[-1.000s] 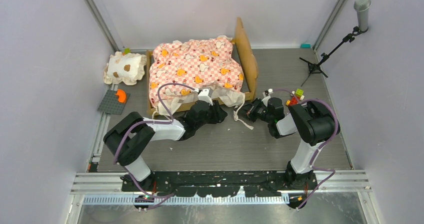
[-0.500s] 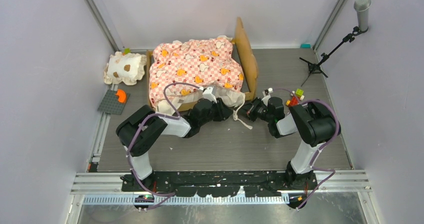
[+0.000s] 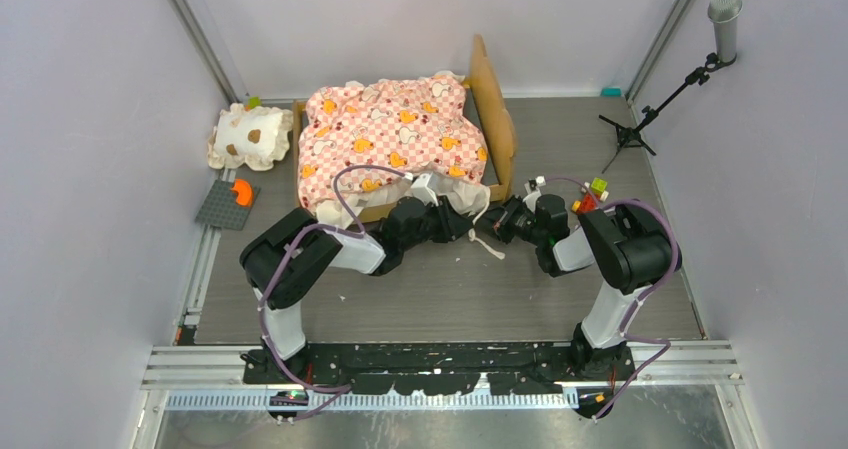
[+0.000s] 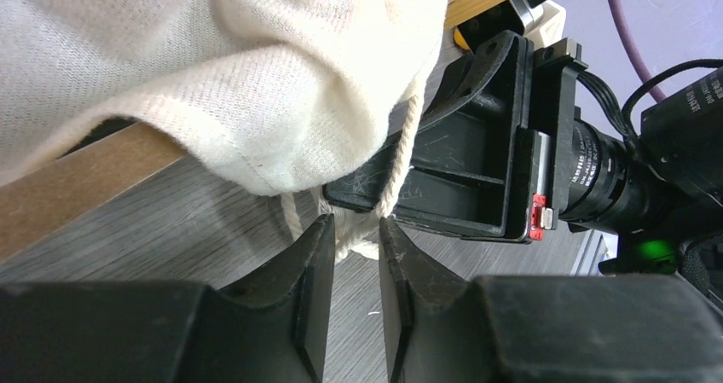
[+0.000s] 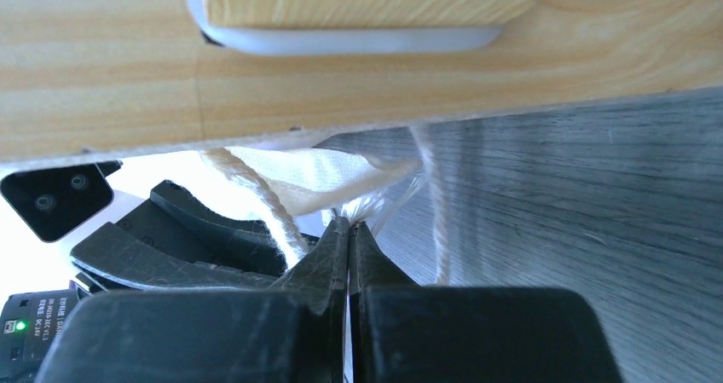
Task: Set up the pet bed
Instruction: Tie the ropes to the bed frame.
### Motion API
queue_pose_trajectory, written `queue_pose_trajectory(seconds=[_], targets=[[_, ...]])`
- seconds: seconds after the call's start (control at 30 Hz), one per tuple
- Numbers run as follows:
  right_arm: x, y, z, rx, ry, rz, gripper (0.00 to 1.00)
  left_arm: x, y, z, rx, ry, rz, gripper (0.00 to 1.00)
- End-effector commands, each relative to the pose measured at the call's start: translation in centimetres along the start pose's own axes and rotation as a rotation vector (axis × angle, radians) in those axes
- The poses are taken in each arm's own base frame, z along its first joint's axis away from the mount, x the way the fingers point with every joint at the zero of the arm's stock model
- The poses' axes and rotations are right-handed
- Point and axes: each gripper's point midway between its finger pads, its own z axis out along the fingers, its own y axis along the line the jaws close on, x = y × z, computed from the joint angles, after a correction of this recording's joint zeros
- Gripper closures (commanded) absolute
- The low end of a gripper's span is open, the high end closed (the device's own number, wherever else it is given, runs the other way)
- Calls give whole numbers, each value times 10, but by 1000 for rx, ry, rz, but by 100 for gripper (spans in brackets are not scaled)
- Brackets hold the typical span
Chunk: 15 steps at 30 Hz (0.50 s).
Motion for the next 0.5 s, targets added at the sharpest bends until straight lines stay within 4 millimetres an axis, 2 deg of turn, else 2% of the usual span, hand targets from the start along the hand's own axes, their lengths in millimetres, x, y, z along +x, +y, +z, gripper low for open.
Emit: queue_pose_trajectory(seconds=[0.0,0.13,0.47], targets=[[-9,24,0,-72,-21,-54,99,-10,-16,6,65,-34,8,75],[-9,24,0,-72,-21,-54,99,-7,-10,5,51,-34,7,80],[-9,23,0,-71,-19,-53,99,-11,-8,-3,43,-46,9,82]])
